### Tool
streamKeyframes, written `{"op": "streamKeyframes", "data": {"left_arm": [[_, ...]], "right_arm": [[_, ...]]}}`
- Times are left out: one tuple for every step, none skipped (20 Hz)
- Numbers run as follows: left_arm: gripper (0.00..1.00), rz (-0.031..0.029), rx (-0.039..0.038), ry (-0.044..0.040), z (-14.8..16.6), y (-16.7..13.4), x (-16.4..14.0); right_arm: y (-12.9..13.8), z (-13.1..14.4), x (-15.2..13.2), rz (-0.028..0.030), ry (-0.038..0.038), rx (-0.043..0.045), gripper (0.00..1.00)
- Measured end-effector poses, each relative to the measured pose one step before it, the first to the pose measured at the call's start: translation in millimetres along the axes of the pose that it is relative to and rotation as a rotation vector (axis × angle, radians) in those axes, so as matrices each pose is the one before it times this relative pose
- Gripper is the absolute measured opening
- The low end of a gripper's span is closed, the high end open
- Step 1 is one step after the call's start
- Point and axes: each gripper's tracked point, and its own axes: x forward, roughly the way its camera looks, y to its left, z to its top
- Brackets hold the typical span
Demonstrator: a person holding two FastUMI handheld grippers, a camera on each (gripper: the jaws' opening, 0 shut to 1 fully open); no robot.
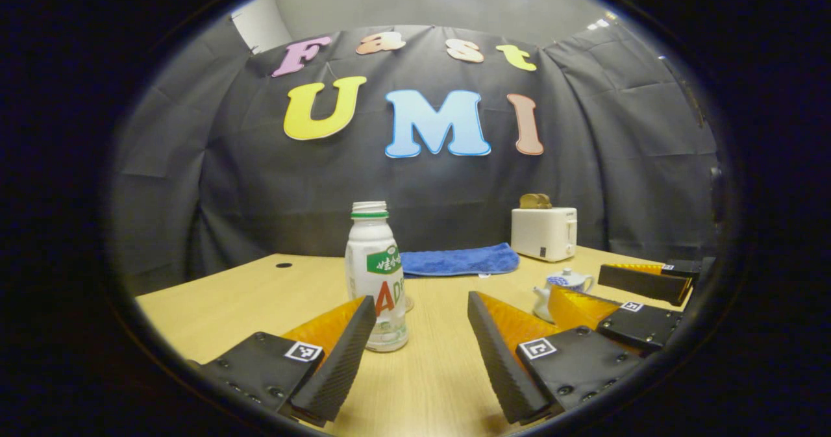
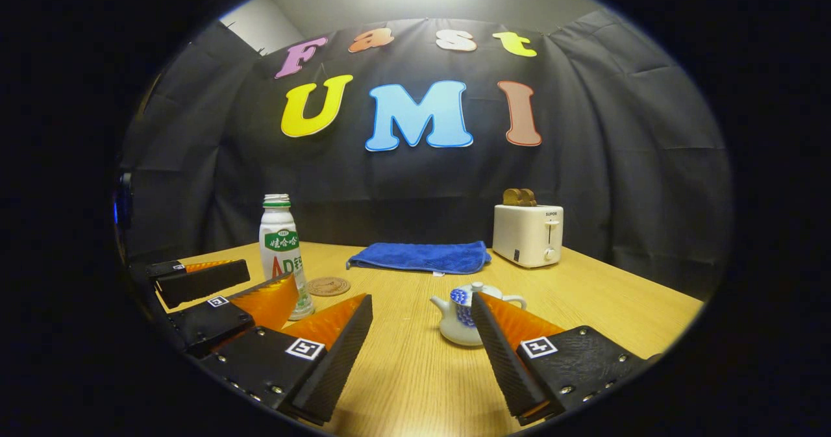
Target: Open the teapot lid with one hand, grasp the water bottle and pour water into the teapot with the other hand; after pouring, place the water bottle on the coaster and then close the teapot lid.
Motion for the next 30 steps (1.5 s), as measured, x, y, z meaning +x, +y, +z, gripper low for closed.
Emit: {"op": "streamKeyframes", "data": {"left_arm": [[1.00, 0.00131, 0.00771, 0.00850, -1.12, 0.93, 2.03], [0.94, 0.00380, 0.00753, 0.01259, 1.21, 2.37, 2.42], [1.00, -0.00139, 0.00517, 0.00628, 3.68, 1.03, 2.12], [0.99, 0.00830, -0.00114, -0.00073, 8.60, 4.44, 1.94], [0.99, 0.00774, -0.00587, -0.00208, 8.02, 3.92, 2.16], [0.99, 0.00770, -0.00711, -0.00174, 8.88, 4.42, 2.12], [0.99, 0.00795, -0.00587, 0.00144, 5.47, 4.80, 1.40], [0.98, 0.00976, -0.00621, -0.00109, 7.08, 5.41, 1.24], [0.96, 0.00922, -0.00546, -0.00325, 3.99, 5.27, 1.25], [0.94, 0.00232, -0.00581, -0.00393, 3.91, 3.45, 0.97], [0.94, -0.00136, -0.00388, 0.00152, -0.87, 0.72, -0.05], [0.94, -0.00108, -0.00048, 0.00356, -2.60, 1.42, -0.08], [0.94, 0.00210, 0.00427, 0.00417, -2.13, 2.54, -0.27], [0.94, 0.00277, 0.00671, 0.00361, -0.27, 2.21, -0.40], [0.94, 0.00214, 0.00497, 0.00232, -0.76, 3.02, -0.15], [0.94, 0.00336, 0.00053, 0.00032, 0.79, 1.24, 0.55], [0.94, 0.00097, -0.00560, -0.00137, -0.62, 1.41, 0.65], [1.00, -0.00297, -0.00733, 0.00061, -0.14, 0.72, 0.56], [0.99, -0.00327, -0.00633, 0.00189, -3.35, -0.82, 0.87], [1.00, -0.00371, -0.00519, 0.00521, -1.09, 0.19, 0.67], [1.00, -0.00425, -0.00365, 0.00479, -3.05, -1.30, 1.39], [1.00, -0.00267, -0.00176, 0.00494, -1.52, -0.62, 1.38], [1.00, -0.00093, 0.00037, 0.00323, -0.96, -0.01, 0.11], [1.00, 0.00043, 0.00188, 0.00078, 0.58, 0.35, 0.65], [1.00, 0.00067, 0.00119, -0.00266, -0.35, 0.18, -0.21], [1.00, 0.00037, -0.00014, -0.00322, -0.13, -0.21, -0.30], [1.00, 0.00086, -0.00108, -0.00210, 1.05, 0.61, -0.80], [1.00, -0.00042, -0.00071, -0.00169, -0.43, -0.16, 0.08], [1.00, -0.00130, -0.00147, -0.00096, 0.31, -0.41, -0.14], [1.00, -0.00329, -0.00233, 0.00057, -0.68, -0.59, 0.25]], "right_arm": [[-1.70, -0.60, 1.07, -0.00309, 0.01510, 0.00692, 0.94], [-1.79, 2.43, 1.57, -0.00133, 0.00834, 0.00980, 0.94], [-2.20, 7.64, 2.62, -0.00168, -0.00270, 0.00936, 0.94], [-5.24, 8.67, 2.93, -0.01013, -0.00797, 0.00338, 0.94], [-5.72, 8.32, 4.39, -0.01157, -0.00465, -0.00383, 0.94], [-4.02, 5.92, 4.51, -0.00945, -0.00258, -0.00586, 0.94], [-6.64, 4.16, 3.28, -0.01702, 0.00041, -0.00546, 0.90], [-4.52, 0.92, 5.45, -0.00924, 0.00173, -0.00180, 0.85], [-3.92, 1.30, 4.58, -0.00976, 0.00372, -0.00359, 0.83], [-4.92, -1.24, 4.41, -0.01278, 0.00670, -0.00580, 0.83], [-4.49, -0.35, 5.31, -0.00648, 0.00485, -0.00349, 0.81], [-1.34, -0.99, 7.44, -0.00262, 0.00856, -0.00490, 0.80], [-4.92, -1.84, 4.36, -0.01703, 0.01508, -0.00529, 0.72], [-1.72, -5.23, 7.23, -0.00086, 0.01732, -0.00456, 0.57], [0.23, -4.28, 4.40, 0.00615, 0.01830, -0.00566, 0.55], [-0.53, -5.24, 4.95, 0.00166, 0.01912, -0.00836, 0.55], [-1.03, -4.30, 3.58, 0.00061, 0.01623, -0.00860, 0.55], [-0.27, -3.40, 2.64, 0.00126, 0.01230, -0.00697, 0.55], [-0.13, -2.97, 2.50, -0.00111, 0.01196, -0.00446, 0.55], [1.77, -3.63, 2.54, 0.00596, 0.01220, -0.00386, 0.55], [1.41, -2.02, 2.17, 0.00400, 0.00792, -0.00579, 0.55], [0.50, -2.03, 2.35, 0.00381, 0.00602, -0.00458, 0.55], [0.67, -0.62, 2.36, 0.00312, 0.00491, -0.00104, 0.55], [0.70, -1.93, 1.96, 0.00465, 0.00398, 0.00329, 0.55], [0.69, -1.52, 1.85, 0.00223, 0.00754, 0.00216, 0.55], [-0.27, -2.71, 1.85, 0.00424, 0.00818, 0.00106, 0.55], [0.76, 2.35, 0.61, 0.00157, -0.00869, -0.00213, 0.55], [-0.02, -1.50, 0.80, 0.00211, 0.00356, -0.00299, 0.55], [0.91, 0.24, 0.27, 0.00255, -0.00306, -0.00691, 0.55], [-4.45, 5.31, -8.17, -0.02439, -0.01635, -0.00498, 0.55]]}}
